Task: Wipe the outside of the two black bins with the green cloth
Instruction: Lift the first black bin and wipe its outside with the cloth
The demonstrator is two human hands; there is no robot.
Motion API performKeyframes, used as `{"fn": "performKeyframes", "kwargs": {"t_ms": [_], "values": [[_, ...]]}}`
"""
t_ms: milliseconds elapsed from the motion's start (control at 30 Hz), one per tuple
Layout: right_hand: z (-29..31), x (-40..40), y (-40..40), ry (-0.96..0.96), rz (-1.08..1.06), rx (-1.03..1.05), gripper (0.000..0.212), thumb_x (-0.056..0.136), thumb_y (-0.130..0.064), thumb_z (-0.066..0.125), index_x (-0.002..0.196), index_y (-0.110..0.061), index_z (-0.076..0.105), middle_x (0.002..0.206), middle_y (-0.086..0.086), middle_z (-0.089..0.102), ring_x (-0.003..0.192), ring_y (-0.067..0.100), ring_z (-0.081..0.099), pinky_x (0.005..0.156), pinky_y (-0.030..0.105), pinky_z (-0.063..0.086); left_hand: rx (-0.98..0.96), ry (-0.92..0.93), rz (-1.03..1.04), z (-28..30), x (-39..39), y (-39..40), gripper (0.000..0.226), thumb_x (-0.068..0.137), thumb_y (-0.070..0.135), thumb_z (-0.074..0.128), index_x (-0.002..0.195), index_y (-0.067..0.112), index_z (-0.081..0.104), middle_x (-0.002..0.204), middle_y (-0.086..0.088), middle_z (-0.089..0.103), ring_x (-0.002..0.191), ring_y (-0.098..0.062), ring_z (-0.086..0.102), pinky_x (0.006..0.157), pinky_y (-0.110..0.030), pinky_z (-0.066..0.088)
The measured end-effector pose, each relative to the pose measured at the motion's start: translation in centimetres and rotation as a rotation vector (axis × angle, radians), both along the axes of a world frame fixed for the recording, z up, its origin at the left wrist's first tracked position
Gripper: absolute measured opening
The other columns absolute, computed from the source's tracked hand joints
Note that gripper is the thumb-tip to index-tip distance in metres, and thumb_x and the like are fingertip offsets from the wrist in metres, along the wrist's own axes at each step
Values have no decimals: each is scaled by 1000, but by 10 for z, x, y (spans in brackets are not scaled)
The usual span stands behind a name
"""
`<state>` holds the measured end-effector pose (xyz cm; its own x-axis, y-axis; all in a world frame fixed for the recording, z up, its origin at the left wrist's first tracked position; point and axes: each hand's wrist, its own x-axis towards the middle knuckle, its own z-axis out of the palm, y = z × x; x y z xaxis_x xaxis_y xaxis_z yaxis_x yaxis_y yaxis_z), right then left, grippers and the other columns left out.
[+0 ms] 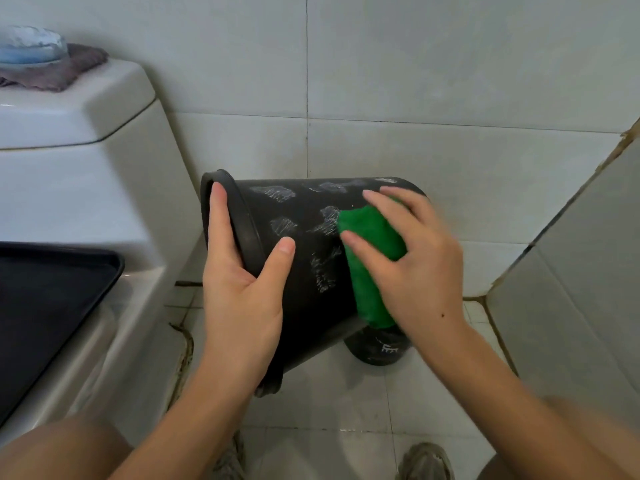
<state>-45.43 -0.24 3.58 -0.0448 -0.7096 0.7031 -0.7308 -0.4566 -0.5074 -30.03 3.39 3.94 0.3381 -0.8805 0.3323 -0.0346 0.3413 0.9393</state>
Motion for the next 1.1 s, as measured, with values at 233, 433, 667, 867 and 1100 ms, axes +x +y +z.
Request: {"fn": "performKeyframes", "kwargs": {"t_ms": [233,433,667,867,1100], "values": [[-8,2,7,112,57,-26,47,84,-52,60,120,-22,69,121,-1,63,105,10,59,82,31,54,18,57,-7,-3,5,-2,83,82,23,61,153,31,20,148,13,46,130,-6,50,111,-40,39],[-17,21,27,197,160,-130,38,87,-45,66,115,-20,71,118,4,65,101,19,64,80,31,56,13,41,14,-1,2,0,83,82,24,60,153,33,18,147,13,46,128,-2,51,109,-37,41],[-3,14,16,104,59,-39,45,84,-49,64,119,-22,69,119,1,63,101,14,61,78,37,56,16,38,11,-1,2,1,83,81,23,61,153,32,20,145,14,48,126,-1,52,109,-37,41],[-2,11,8,72,33,-47,47,84,-52,61,118,-21,70,118,1,63,101,9,57,77,33,54,26,111,10,0,1,0,83,81,23,60,153,31,20,144,15,49,126,-2,53,109,-38,41],[-15,27,25,220,145,-83,49,96,-45,50,133,-14,60,129,11,59,112,25,59,86,35,53,22,88,42,-1,4,3,82,80,22,58,152,34,22,146,13,47,127,-2,52,110,-37,41]]}}
